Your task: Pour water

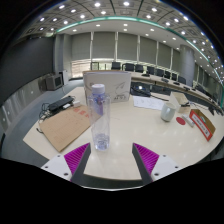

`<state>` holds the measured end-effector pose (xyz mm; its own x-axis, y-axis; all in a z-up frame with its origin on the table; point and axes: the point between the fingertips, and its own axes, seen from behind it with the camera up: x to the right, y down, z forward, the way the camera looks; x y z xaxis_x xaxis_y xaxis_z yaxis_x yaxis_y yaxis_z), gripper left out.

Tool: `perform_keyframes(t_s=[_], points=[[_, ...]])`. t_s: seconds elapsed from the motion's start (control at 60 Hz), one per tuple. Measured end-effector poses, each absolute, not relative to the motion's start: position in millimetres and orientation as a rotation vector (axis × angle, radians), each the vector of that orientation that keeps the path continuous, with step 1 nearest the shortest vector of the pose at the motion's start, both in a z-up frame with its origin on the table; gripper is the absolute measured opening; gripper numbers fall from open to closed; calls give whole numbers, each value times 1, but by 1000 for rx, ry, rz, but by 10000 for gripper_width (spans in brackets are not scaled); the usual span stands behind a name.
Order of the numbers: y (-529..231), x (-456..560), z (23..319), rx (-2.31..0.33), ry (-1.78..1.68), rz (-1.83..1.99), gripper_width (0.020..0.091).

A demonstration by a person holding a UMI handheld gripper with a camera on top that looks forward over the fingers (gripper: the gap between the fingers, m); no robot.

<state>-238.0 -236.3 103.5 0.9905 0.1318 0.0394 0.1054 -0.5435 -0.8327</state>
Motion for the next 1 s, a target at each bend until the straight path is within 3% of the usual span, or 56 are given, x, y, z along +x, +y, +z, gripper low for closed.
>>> perform_keyframes(t_s=[0.3, 0.35, 0.433, 0.5, 0.617, 0.683, 0.7, 0.8, 1.0], points=[[-131, -283, 80, -2024, -114, 93, 827], [-121, -286, 74, -2022, -116, 90, 750], [-109, -290, 69, -2001, -128, 93, 522], [-106, -290, 70, -1984, -133, 93, 494], [-104, -286, 71, -1975, -117, 89, 384], [-105, -287, 74, -1980, -120, 121, 368], [-105, -287, 75, -1980, -122, 128, 343], [-95, -283, 96, -1959, -110, 151, 343], [-52, -261, 172, -1877, 103, 432, 341]])
